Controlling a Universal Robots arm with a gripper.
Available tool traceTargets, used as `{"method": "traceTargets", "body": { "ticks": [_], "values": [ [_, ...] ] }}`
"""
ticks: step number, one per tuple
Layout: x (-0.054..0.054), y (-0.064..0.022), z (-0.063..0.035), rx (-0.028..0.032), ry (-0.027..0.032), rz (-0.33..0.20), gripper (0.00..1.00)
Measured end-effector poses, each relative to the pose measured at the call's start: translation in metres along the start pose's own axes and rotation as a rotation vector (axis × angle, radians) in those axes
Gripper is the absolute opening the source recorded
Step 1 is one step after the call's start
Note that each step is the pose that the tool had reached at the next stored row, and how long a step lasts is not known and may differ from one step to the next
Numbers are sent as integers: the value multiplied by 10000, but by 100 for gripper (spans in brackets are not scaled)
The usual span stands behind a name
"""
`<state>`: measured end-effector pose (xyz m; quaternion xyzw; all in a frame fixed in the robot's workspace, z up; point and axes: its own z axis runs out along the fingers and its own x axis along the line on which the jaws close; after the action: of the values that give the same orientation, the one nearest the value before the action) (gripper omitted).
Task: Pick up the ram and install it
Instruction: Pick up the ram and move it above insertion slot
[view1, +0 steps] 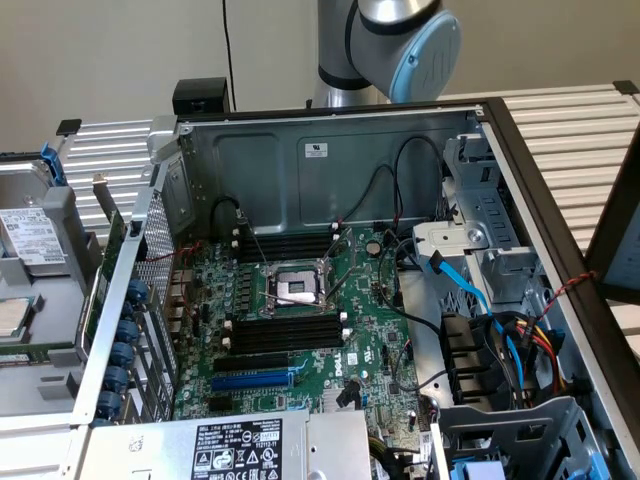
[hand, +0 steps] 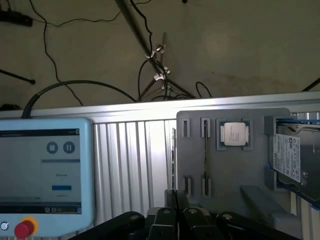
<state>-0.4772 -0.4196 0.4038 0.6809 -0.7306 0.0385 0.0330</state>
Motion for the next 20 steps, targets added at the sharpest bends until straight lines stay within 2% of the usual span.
{"method": "traceTargets", "body": {
  "ticks": [3, 13, 14, 18, 20],
  "values": [
    [3, 0, -33, 4, 62, 0, 12],
    [3, 0, -36, 12, 68, 1, 12],
    [3, 0, -37, 28, 53, 3, 12],
    [6, -1, -52, 63, -123, 9, 12],
    [8, -1, -59, 78, -272, 12, 12]
  ]
}}
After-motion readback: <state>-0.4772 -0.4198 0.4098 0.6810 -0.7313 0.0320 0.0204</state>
